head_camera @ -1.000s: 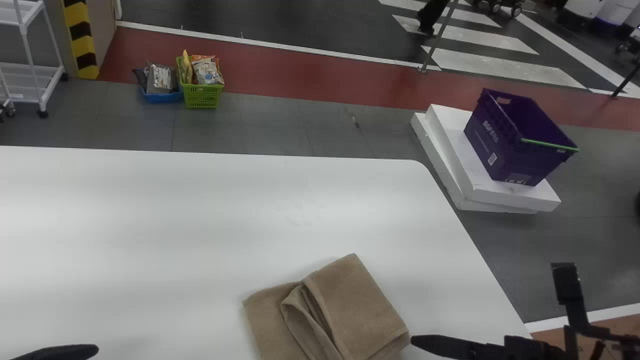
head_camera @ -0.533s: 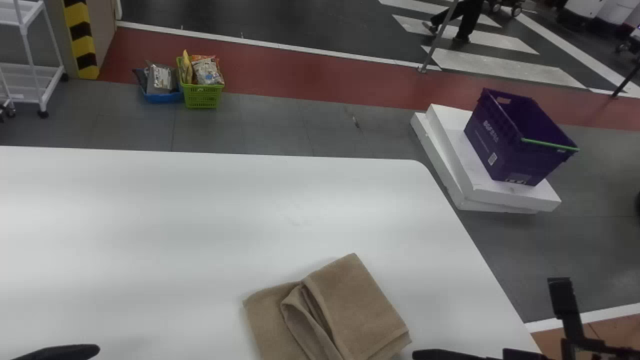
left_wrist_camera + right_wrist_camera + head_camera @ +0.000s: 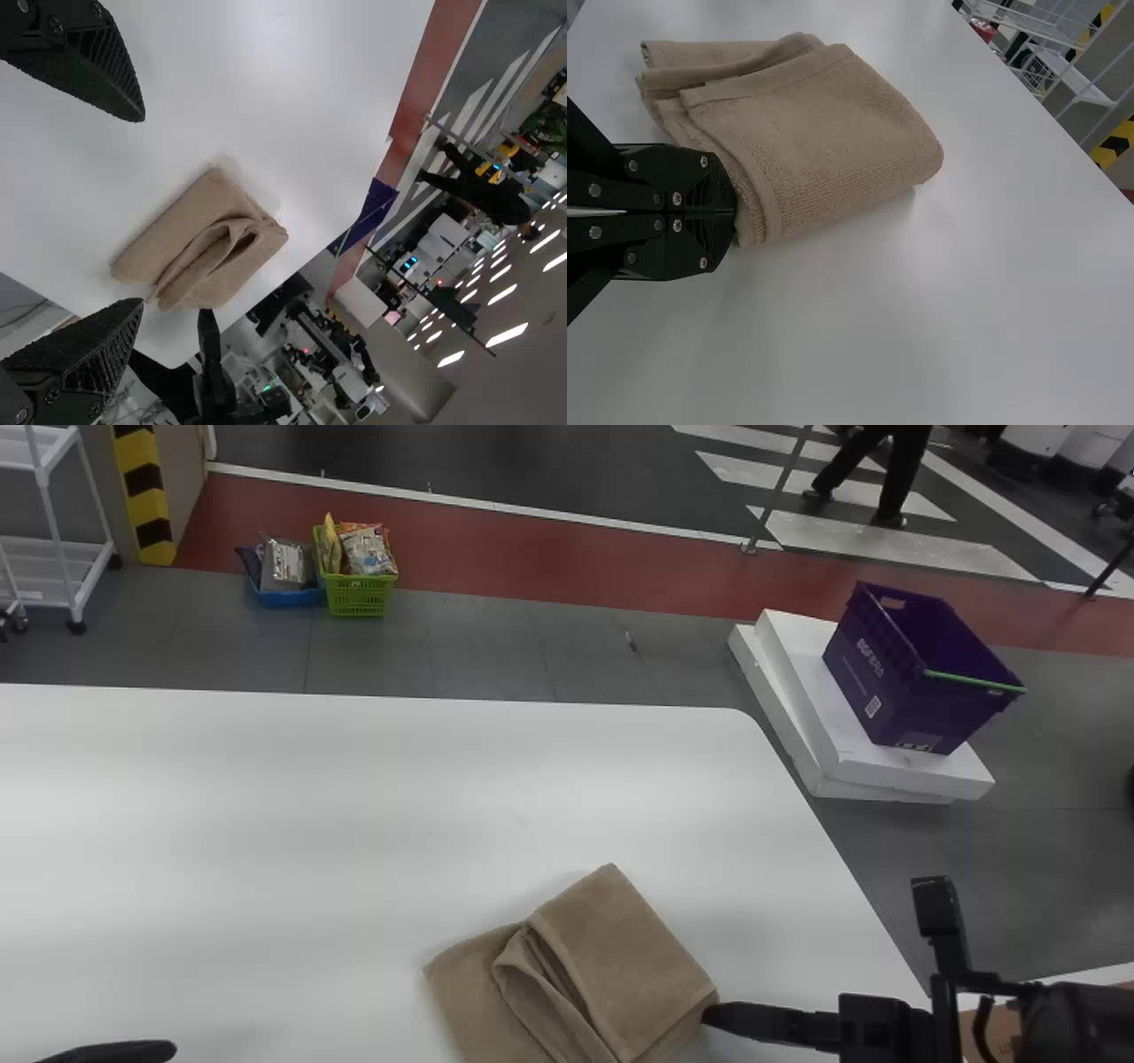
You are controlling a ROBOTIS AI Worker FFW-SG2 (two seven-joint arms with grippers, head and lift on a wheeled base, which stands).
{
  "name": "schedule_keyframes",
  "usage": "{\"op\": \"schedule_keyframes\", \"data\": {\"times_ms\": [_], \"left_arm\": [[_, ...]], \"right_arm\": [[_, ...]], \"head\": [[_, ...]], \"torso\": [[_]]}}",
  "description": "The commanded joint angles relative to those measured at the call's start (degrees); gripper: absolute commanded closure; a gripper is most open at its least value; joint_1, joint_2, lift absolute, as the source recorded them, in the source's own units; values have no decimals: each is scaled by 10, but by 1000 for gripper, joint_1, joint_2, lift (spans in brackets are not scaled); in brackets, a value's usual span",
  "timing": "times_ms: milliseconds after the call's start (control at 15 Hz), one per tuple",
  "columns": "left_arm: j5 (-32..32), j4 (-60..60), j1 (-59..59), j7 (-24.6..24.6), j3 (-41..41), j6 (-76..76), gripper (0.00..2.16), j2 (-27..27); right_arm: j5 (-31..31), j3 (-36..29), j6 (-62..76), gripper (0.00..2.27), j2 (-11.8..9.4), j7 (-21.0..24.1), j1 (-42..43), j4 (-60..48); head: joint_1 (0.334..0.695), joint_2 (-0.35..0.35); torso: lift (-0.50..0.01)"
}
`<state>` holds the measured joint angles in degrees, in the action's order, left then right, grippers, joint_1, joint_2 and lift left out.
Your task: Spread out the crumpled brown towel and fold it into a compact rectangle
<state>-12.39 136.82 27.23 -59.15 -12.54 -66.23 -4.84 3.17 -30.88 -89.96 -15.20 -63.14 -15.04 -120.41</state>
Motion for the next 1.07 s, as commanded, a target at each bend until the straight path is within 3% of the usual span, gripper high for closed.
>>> {"op": "schedule_keyframes", "data": {"times_ms": [0, 467, 1000], "left_arm": [[0, 1, 2, 0, 2, 0, 76, 0], [-1, 13, 14, -2, -7, 2, 76, 0], [-2, 13, 17, -3, -7, 2, 76, 0]], "right_arm": [[-2, 14, -1, 1413, -2, 14, 27, 23], [-27, 67, -1, 1413, -11, 59, 137, 117], [-17, 109, -1, 1413, 17, 116, 198, 193]], "head": [[695, -350], [695, -350], [695, -308]], "torso": [[-127], [-127], [-127]]}}
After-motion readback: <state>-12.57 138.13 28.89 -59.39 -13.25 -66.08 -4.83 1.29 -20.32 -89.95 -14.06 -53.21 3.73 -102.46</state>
